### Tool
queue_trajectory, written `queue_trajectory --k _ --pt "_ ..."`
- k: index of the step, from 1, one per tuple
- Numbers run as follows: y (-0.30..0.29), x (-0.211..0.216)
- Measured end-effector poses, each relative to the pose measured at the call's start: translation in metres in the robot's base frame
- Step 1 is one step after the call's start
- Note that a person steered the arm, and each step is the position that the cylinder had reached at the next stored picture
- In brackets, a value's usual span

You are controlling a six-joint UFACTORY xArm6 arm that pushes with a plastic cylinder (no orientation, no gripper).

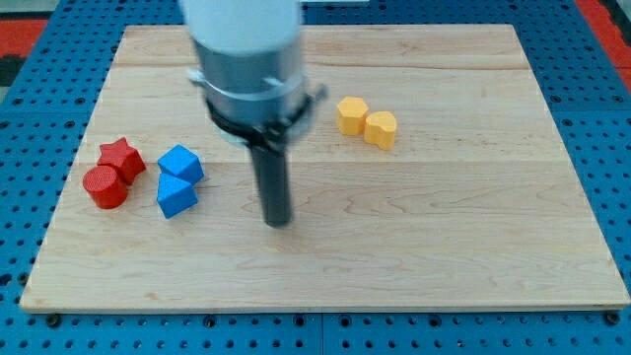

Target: Place blue blocks to the bottom right of green blocks

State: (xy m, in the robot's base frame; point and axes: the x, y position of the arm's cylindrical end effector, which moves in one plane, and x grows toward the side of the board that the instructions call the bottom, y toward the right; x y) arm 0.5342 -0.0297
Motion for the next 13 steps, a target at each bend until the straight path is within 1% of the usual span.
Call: queue_trajectory --k 1,2,3,4,5,6,7,8,9,10,11,12,13 --pt "-0.011 0.004" --pt "-0.079 0.03" --pt "-0.113 -0.023" --pt "-0.123 -0.061" --pt "-0.1 -0.059" --pt "-0.099 -0.006" --pt "-0.18 -0.021" --pt "-0.146 -0.082" --pt "-0.092 -0.117" --pt "-0.09 -0.115" --pt "-0.123 -0.089" --pt "-0.214 -0.162" --pt "-0.185 -0.193"
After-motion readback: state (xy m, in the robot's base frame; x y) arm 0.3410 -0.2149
